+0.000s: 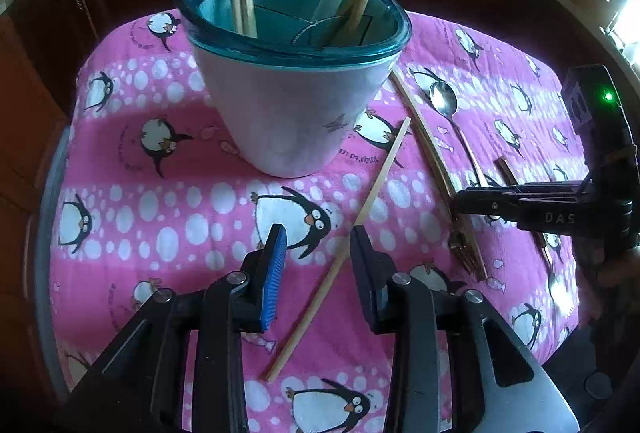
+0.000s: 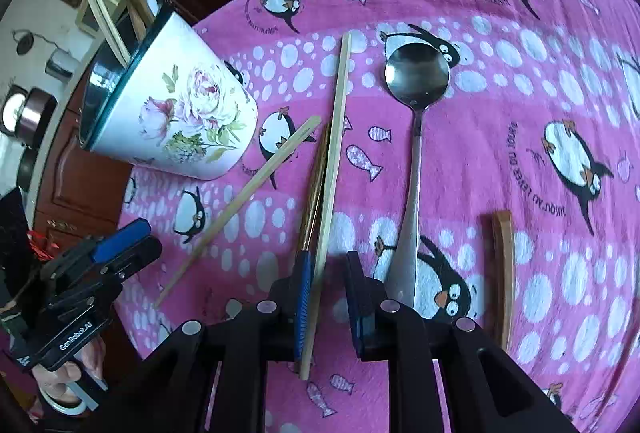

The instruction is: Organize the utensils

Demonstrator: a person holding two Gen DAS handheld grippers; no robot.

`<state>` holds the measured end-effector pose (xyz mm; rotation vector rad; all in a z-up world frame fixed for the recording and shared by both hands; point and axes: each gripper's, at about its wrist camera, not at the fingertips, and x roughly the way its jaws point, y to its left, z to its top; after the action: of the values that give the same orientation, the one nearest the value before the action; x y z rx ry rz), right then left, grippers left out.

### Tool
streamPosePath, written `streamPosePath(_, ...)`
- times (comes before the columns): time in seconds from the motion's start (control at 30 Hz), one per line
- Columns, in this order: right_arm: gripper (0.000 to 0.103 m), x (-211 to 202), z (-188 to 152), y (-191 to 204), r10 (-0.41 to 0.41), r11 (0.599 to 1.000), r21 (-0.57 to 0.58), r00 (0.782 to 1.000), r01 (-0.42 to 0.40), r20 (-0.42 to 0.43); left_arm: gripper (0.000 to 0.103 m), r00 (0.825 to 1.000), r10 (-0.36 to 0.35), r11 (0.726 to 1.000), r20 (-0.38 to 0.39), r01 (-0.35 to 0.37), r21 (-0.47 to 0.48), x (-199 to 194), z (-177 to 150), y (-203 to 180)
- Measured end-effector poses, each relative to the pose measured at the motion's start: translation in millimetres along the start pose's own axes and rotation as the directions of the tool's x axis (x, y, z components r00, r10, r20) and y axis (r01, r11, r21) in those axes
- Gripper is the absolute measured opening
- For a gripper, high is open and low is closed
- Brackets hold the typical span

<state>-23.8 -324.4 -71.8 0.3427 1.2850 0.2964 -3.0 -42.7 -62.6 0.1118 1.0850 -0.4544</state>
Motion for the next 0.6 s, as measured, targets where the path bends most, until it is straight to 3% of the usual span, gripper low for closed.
streamPosePath(0.23, 0.005, -7.1, -3.9, 1.1, 0.038, 0.999, 0.001, 0.999, -0.038, 0.024, 0.032, 1.0, 0.017, 1.0, 0.003, -0.017, 0.001, -1.4, 0.0, 3.5)
streamPosePath(0.37, 0.005, -30.8, -17.2, 8.1, 0.172, 0.984, 0.036, 0.984, -0.174, 0.041, 0.032, 0.999, 0.035, 0.999, 0.015, -0.035, -0.018, -8.5, 2.4, 15.8)
streamPosePath(0.5, 0.005, -5.5, -31.9, 29.3, 0.293, 0.95, 0.119, 0.956, -0.29, -0.013, 0.032, 0.998, 0.048, 0.998, 0.028, -0.047, -0.032, -15.4, 5.3, 23.3)
streamPosePath(0.6, 0.005, 27.9, -42.9, 46.0, 0.319, 0.939, 0.16, 0.945, -0.304, -0.076, 0.032, 0.998, 0.05, 0.998, 0.033, -0.049, -0.029, -19.6, 4.4, 25.3)
